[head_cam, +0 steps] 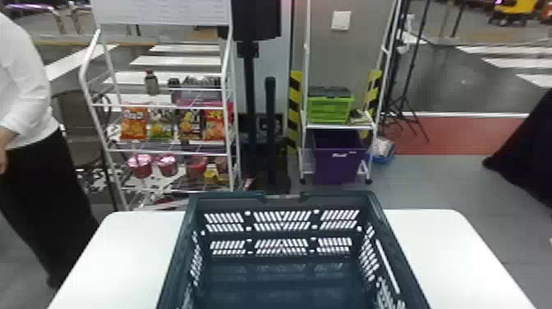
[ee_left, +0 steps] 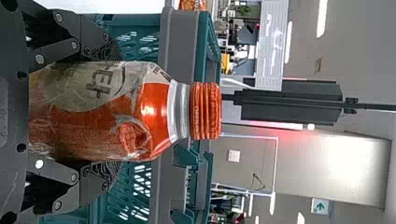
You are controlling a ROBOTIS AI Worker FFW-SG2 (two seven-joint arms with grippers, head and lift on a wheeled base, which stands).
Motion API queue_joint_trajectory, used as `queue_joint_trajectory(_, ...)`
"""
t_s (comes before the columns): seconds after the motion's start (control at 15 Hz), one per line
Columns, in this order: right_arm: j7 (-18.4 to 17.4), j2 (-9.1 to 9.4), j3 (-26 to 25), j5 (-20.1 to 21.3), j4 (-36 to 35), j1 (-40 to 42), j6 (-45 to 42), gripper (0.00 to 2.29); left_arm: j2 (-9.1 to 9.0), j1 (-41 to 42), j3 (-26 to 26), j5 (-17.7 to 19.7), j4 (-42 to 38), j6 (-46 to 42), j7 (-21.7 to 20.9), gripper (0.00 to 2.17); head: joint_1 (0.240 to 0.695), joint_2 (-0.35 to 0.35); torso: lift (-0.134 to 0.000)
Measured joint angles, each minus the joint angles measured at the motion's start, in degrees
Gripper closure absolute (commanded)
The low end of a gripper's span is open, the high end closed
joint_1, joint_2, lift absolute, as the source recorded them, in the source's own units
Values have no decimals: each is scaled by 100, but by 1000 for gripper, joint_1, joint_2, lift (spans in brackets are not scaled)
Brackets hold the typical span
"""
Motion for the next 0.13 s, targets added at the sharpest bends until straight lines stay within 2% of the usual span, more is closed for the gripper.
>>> queue_joint_trajectory(0.13, -246, 0, 302, 252, -257, 58, 21, 1332, 24, 27, 2, 2, -11, 0, 68, 2145, 499, 0, 0)
